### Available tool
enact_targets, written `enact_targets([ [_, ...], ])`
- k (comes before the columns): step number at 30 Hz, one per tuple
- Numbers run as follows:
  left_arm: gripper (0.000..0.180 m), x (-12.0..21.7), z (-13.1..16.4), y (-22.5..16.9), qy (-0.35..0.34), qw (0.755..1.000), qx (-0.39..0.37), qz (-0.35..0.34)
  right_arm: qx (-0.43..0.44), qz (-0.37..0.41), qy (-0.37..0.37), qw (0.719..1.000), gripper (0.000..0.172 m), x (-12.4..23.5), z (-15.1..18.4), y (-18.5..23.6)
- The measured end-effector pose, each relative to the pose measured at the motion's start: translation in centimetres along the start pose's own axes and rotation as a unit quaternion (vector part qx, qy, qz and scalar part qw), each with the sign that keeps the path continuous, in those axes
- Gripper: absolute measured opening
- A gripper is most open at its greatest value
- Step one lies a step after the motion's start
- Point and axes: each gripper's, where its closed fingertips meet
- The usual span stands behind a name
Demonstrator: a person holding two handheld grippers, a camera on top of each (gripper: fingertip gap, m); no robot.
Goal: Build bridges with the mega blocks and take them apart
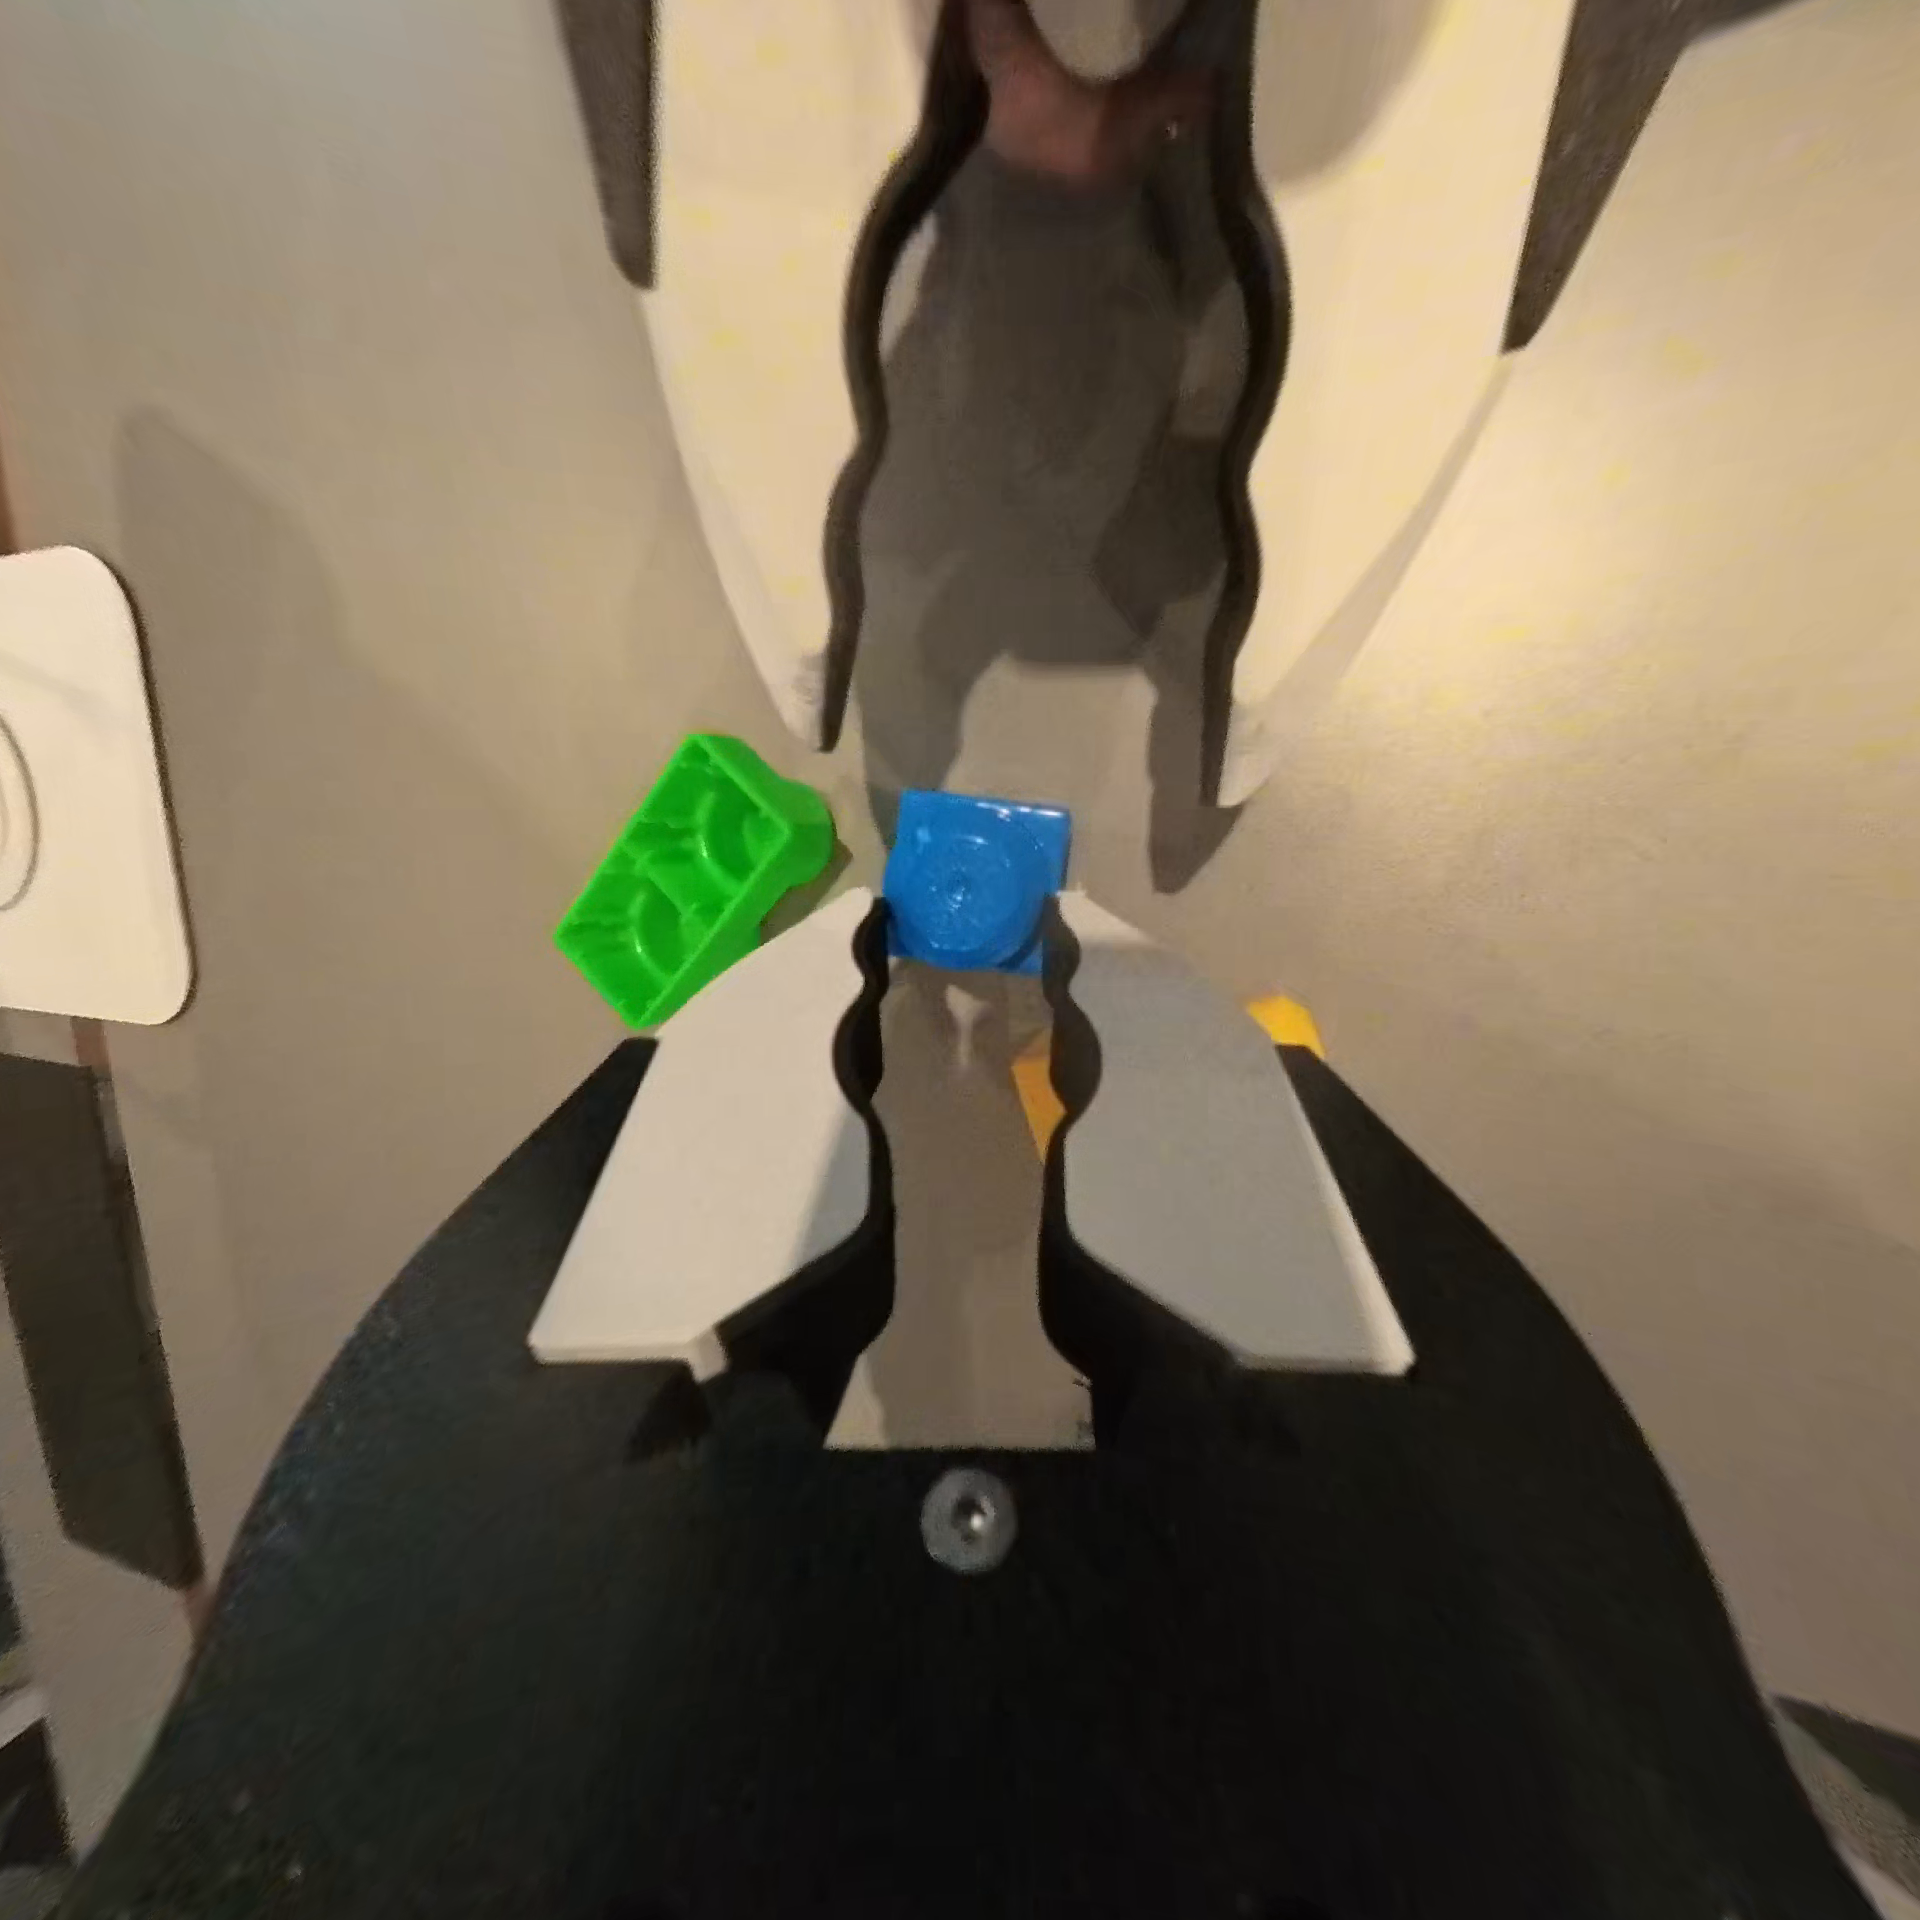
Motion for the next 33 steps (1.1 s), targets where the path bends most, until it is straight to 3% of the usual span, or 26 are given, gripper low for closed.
enact_targets([
  [3,0.036,-0.6,0.0,0.1,0.009,1.0,-0.005,0.004,-0.016,0.001,0.001,1.0,0.055,0.4,0.3,-0.4],
  [9,0.045,2.8,1.3,-1.2,-0.123,0.991,0.048,0.016,0.002,0.0,-0.007,1.0,0.049,1.1,-0.5,0.5],
  [11,0.044,3.5,2.3,-2.4,-0.149,0.988,0.029,0.022,0.011,-0.017,-0.013,1.0,0.046,0.8,-1.2,1.6],
  [16,0.049,2.3,4.5,-4.0,-0.127,0.991,-0.031,0.012,-0.014,-0.055,0.041,0.998,0.045,-1.3,-0.8,4.6],
  [20,0.052,2.2,4.3,-4.1,-0.145,0.988,-0.053,0.001,-0.044,-0.016,0.063,0.997,0.043,-2.6,-0.7,5.6],
  [23,0.055,2.8,3.5,-4.1,-0.163,0.98,-0.113,-0.032,-0.056,0.001,0.073,0.996,0.042,-2.5,-0.2,6.1],
  [25,0.053,2.7,3.0,-4.1,-0.159,0.972,-0.165,-0.052,-0.064,0.003,0.071,0.995,0.041,-2.1,-0.1,6.2],
  [33,0.057,0.5,3.7,-4.5,-0.026,0.951,-0.306,0.041,-0.097,0.042,0.019,0.994,0.038,0.1,-0.6,4.4],
])
Point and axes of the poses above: each gripper's, where its closed fingertips meet, x back along the fingers, z out of its underside, y = z × x across the jaws, and after that the axes turned 3 degrees about z, right-handed
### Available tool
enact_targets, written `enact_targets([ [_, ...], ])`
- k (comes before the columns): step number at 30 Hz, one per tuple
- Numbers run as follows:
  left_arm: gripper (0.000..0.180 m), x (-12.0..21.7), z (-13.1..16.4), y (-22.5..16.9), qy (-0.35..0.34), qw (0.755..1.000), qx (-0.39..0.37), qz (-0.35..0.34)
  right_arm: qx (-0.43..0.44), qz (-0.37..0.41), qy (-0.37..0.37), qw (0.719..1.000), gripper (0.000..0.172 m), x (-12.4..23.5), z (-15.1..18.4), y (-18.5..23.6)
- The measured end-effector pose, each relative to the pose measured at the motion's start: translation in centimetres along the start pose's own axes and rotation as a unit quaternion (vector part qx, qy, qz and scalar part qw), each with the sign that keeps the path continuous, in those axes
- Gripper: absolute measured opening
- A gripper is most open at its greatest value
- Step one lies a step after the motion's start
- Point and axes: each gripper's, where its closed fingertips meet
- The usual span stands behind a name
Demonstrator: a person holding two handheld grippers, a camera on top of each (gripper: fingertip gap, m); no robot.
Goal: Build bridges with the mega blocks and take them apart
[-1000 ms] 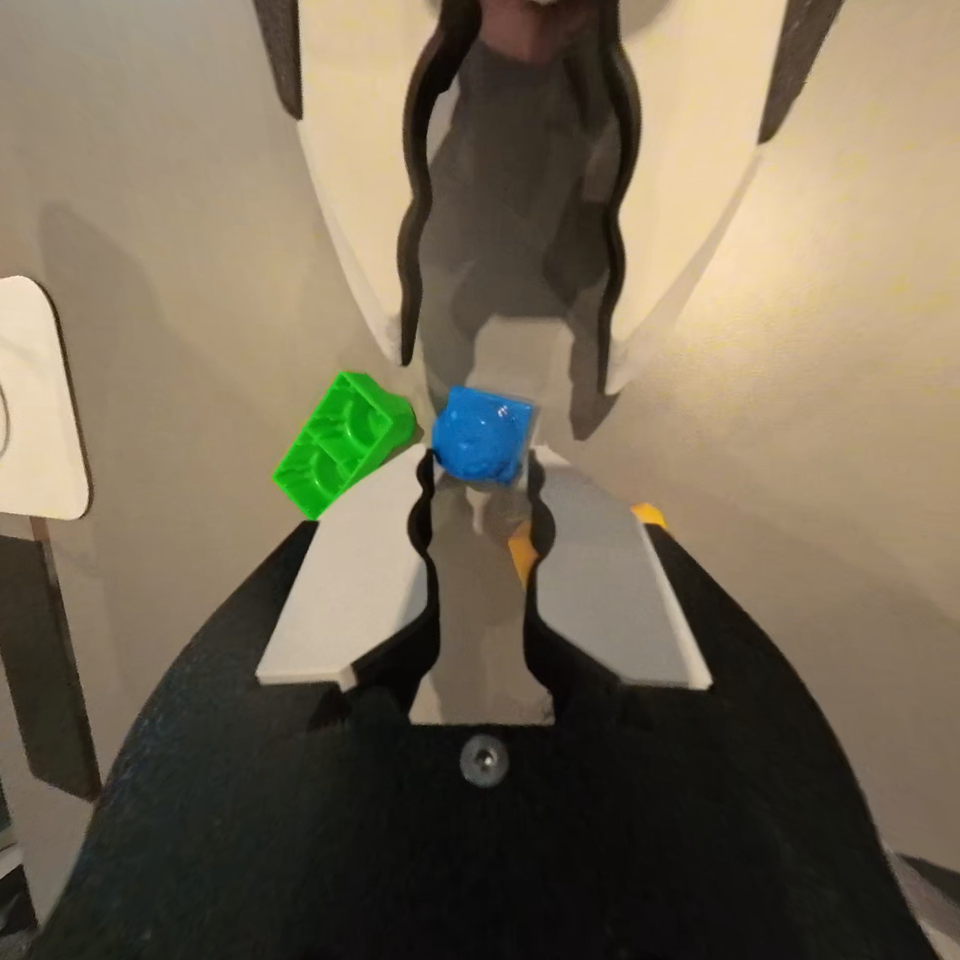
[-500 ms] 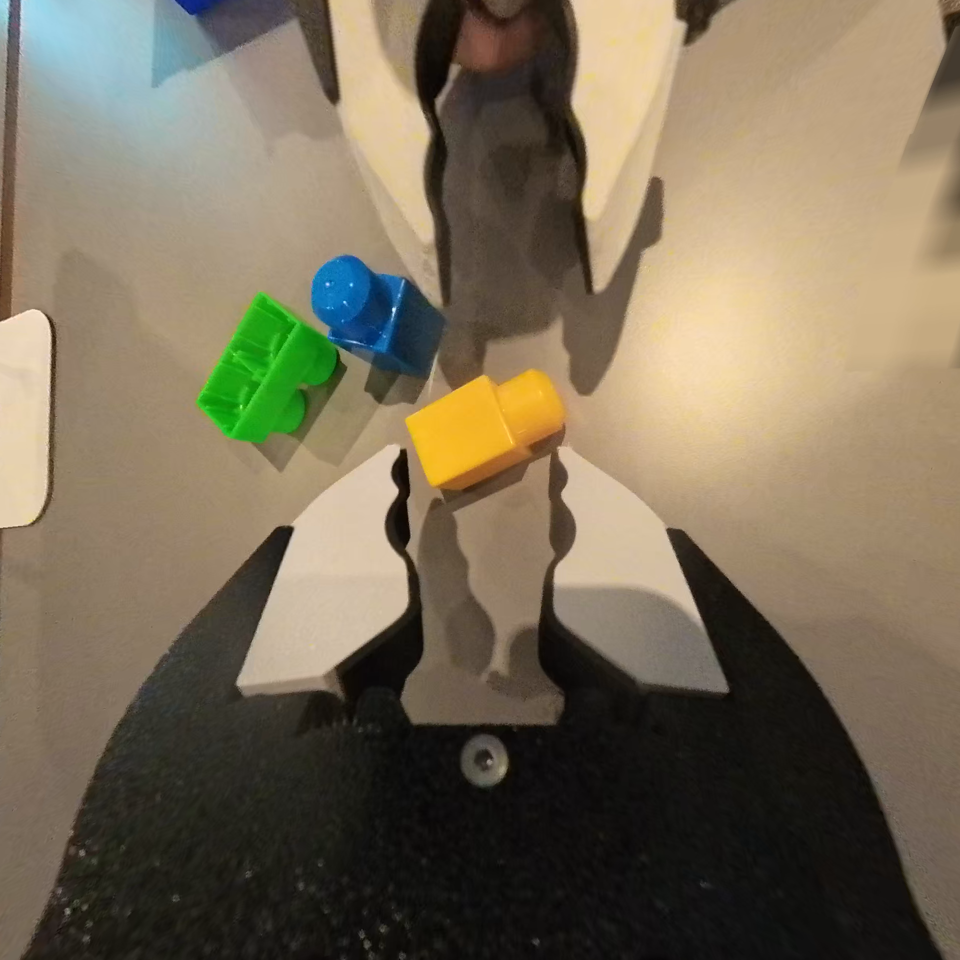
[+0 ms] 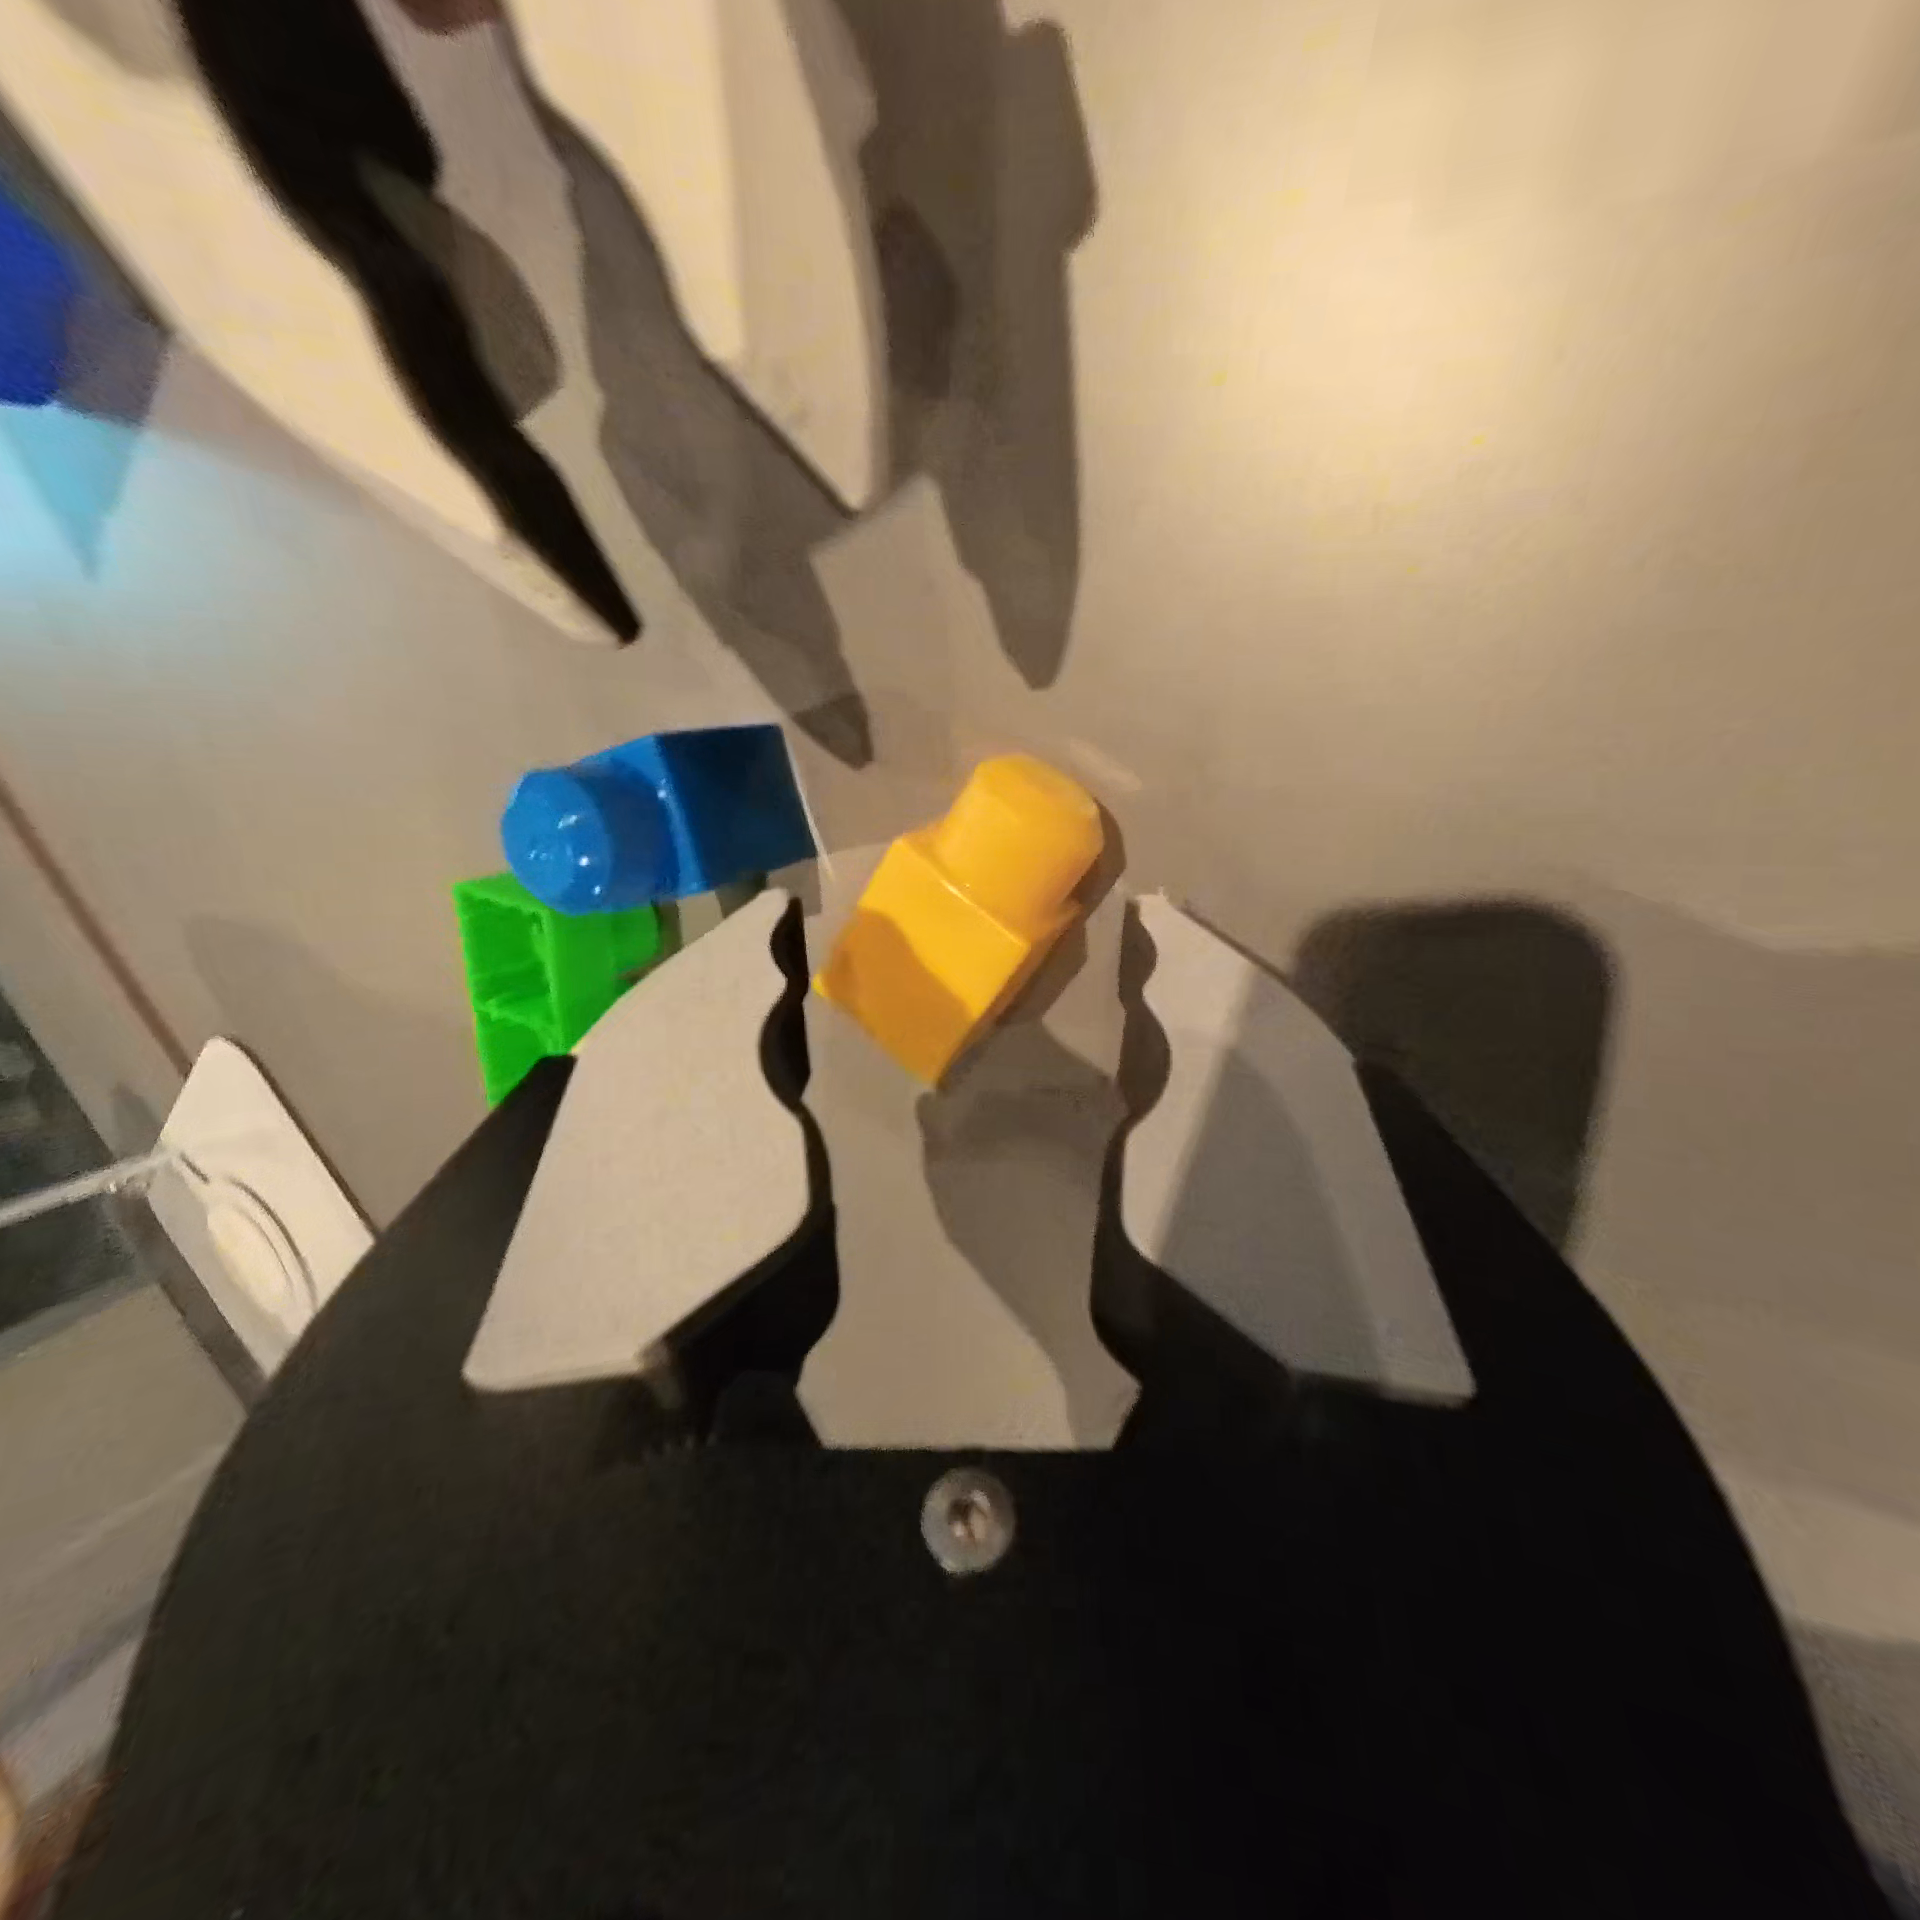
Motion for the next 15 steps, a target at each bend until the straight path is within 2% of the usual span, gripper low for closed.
enact_targets([
  [2,0.057,-0.6,0.2,0.0,0.03,0.999,-0.035,0.026,-0.01,0.005,-0.006,1.0,0.037,0.3,0.1,-0.4],
  [4,0.045,-1.2,0.1,0.2,0.042,0.996,-0.068,0.033,-0.023,0.007,-0.004,1.0,0.036,0.4,0.4,-0.8],
  [7,0.044,-1.8,0.7,0.1,0.059,0.995,-0.063,0.045,-0.025,0.007,-0.009,1.0,0.037,0.6,0.3,-0.9],
  [10,0.042,-1.4,1.2,0.2,0.06,0.997,-0.025,0.036,-0.013,0.007,-0.012,1.0,0.038,0.6,-0.1,-0.6],
  [13,0.041,-0.3,0.2,1.3,-0.016,0.998,0.062,-0.025,0.0,0.002,-0.007,1.0,0.045,0.0,-0.6,0.1],
  [15,0.041,0.8,-1.1,1.8,-0.097,0.984,0.137,-0.066,0.015,0.007,-0.017,1.0,0.046,-0.4,-1.5,0.6],
])
Point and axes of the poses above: each gripper's, where its closed fingertips meet, x back along the fingers, z out of its underside, y = z × x across the jaws, and after that the axes turned 3 degrees about z, right-handed
